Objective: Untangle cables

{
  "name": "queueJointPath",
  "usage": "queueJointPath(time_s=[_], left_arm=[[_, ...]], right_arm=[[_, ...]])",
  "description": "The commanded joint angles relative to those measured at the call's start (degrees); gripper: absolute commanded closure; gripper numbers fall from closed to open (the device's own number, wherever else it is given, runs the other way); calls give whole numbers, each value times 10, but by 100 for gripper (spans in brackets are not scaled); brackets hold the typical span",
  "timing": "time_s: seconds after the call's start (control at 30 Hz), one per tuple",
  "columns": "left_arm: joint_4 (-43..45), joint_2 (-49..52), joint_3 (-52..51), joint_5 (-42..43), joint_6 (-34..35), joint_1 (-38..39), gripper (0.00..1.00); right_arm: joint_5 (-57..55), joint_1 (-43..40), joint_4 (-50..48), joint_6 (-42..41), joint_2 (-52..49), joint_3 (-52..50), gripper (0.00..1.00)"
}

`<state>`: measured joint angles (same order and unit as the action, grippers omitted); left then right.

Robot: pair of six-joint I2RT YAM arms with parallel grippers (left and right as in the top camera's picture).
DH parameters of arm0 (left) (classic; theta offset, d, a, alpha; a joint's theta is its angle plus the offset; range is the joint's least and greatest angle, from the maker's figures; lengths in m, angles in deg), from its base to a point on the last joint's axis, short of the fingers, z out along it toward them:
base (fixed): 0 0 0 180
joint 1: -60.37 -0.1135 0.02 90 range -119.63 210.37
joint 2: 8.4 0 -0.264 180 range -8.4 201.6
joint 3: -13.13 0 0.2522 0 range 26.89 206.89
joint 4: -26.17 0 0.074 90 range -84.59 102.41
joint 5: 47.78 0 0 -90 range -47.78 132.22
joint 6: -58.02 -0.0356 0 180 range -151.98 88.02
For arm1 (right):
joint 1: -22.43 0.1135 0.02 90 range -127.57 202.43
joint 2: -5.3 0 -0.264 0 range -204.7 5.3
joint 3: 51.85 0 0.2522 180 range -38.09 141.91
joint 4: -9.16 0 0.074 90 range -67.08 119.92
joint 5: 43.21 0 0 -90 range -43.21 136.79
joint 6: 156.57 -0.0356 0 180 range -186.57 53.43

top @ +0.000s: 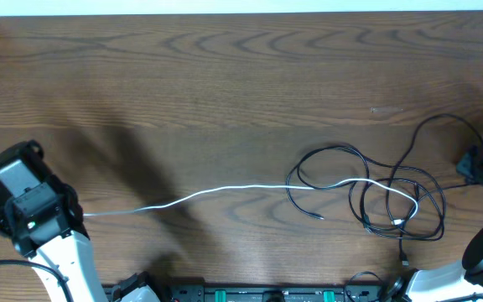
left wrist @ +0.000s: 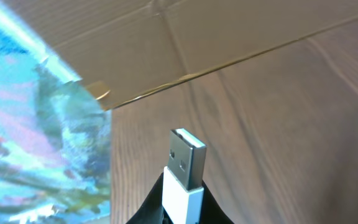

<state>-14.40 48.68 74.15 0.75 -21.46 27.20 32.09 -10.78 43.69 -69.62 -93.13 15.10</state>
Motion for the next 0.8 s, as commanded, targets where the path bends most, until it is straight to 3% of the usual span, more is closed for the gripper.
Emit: queueJointPath(time_s=[0.0,0.3,0.6,0.77], left_arm=[[-1,-6,-4,-12,10,-46,93],[-1,-6,-4,-12,62,-163,92],[31,24,-4,-9,63,-297,93],[26,31,-4,87,56,-331,92]], right_arm=[[19,-31,-9,-8,-3,3,99],[72,-72,-30,-8,-3,3,99],[80,-74,-103,-8,-3,3,99],[116,-74,-120,-20,-3,3,99]])
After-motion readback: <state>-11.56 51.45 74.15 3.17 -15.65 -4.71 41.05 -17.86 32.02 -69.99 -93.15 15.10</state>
